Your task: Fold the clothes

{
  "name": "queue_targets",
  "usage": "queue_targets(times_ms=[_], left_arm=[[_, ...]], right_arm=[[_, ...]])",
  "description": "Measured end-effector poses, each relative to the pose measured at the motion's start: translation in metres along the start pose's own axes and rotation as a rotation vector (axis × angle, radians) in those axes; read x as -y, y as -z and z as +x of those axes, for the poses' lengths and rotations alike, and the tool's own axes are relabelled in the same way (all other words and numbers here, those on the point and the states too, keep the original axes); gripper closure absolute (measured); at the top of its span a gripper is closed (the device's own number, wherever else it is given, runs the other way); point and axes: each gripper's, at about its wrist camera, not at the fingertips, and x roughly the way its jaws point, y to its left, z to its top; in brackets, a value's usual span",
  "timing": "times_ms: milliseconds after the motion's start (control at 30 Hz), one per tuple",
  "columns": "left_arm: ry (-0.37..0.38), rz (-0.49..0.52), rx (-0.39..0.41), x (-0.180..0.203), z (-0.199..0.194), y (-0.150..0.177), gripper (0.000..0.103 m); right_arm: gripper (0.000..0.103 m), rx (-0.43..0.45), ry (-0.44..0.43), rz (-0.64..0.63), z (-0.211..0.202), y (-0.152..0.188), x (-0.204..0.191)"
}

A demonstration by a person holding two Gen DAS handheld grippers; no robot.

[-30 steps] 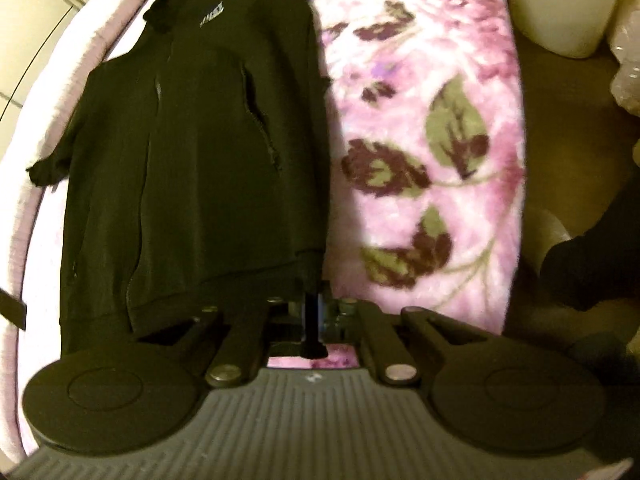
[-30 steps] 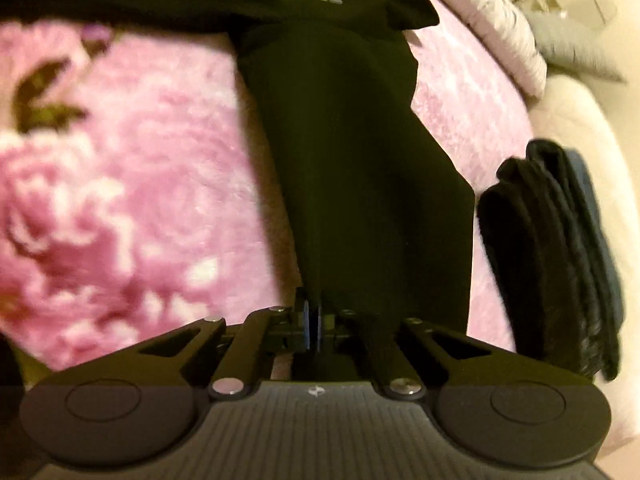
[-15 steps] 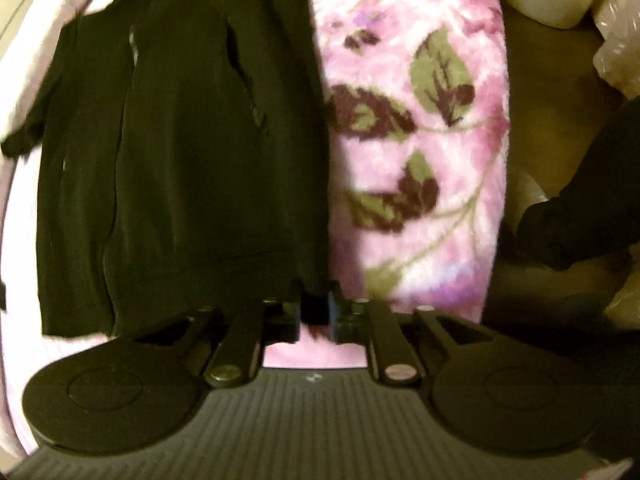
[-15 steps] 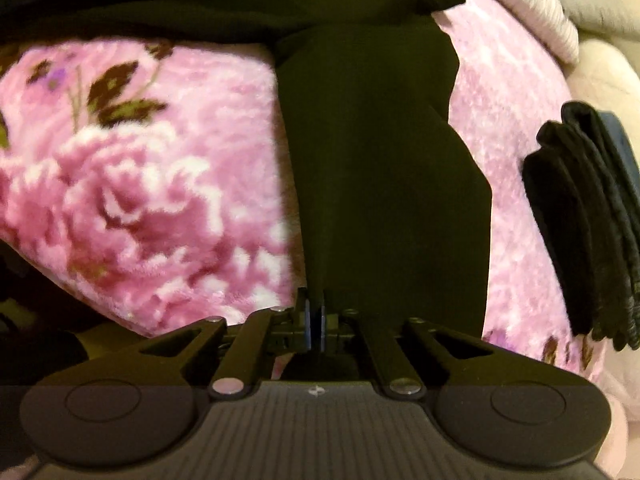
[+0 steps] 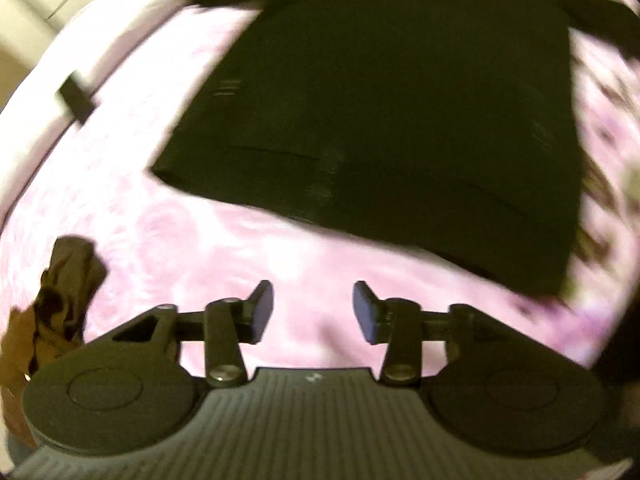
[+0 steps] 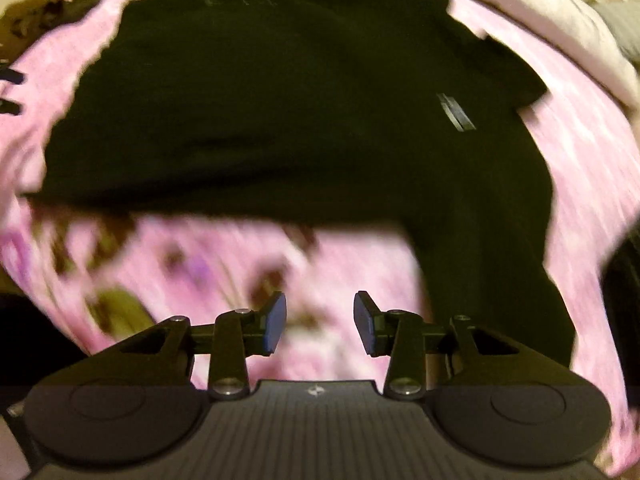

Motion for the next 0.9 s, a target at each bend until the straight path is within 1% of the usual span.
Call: queue_targets(times_ms=[33,67,100,133,200,300,367,400,433,467,500,567,600,667,733,800,833,900], left_arm=[[0.001,-0.026,0.019,-0.021,0.01,-0.004,0.051],[0.001,-0.052,0.037,-0.043,0.02,-0.009,0.048],[0.011,-0.069,0.059,-0.066,0.032,-0.014,0.044],[0.021,-0.085,0.08,-0.089,0.045,-0.019,0.044],[0.061,-0.132,0.106,-0.133,0.076,-0.03,0.044],[0.144,-0.204,0.134,-0.193,0.123,-0.046,0.044],[0.229,-0.228,0.143,-0.222,0.15,-0.059,0.046],[0.271,-0.213,0.144,-0.231,0.16,-0.065,0.051],[0.302,-0.18,0.133,-0.233,0.168,-0.07,0.063],[0.334,-0.146,0.123,-0.236,0.176,-0.075,0.068],[0.354,-0.138,0.125,-0.237,0.174,-0.077,0.07],[0.395,-0.12,0.13,-0.24,0.17,-0.08,0.07],[0.415,-0.111,0.133,-0.242,0.168,-0.081,0.069],[0.447,-0.134,0.167,-0.255,0.157,-0.089,0.06],[0.444,-0.118,0.192,-0.26,0.155,-0.108,0.044],[0.457,-0.071,0.219,-0.261,0.159,-0.137,0.037],[0.464,-0.048,0.233,-0.262,0.161,-0.152,0.037],[0.535,0.001,0.286,-0.262,0.16,-0.186,0.037]], right_arm=[[0.061,0.008,-0.008,-0.005,0.002,-0.017,-0.007],[0.061,0.016,-0.014,-0.011,0.006,-0.035,-0.017],[0.057,0.025,-0.023,-0.013,0.01,-0.052,-0.027],[0.052,0.033,-0.031,-0.013,0.015,-0.07,-0.036],[0.048,0.033,-0.043,0.004,0.028,-0.104,-0.057],[0.048,0.002,-0.09,0.09,0.055,-0.149,-0.089],[0.048,-0.024,-0.116,0.137,0.073,-0.174,-0.111],[0.048,-0.038,-0.127,0.155,0.082,-0.186,-0.121],[0.048,-0.049,-0.135,0.169,0.089,-0.197,-0.13],[0.048,-0.056,-0.134,0.17,0.094,-0.205,-0.136],[0.048,-0.063,-0.133,0.17,0.098,-0.212,-0.142],[0.048,-0.071,-0.131,0.17,0.103,-0.225,-0.15],[0.047,-0.072,-0.128,0.169,0.103,-0.23,-0.151],[0.045,-0.068,-0.112,0.167,0.1,-0.236,-0.148],[0.041,-0.067,-0.094,0.181,0.1,-0.239,-0.14],[0.041,-0.07,-0.076,0.206,0.101,-0.242,-0.128],[0.041,-0.07,-0.067,0.224,0.104,-0.244,-0.12],[0.041,-0.063,-0.056,0.258,0.107,-0.25,-0.102]])
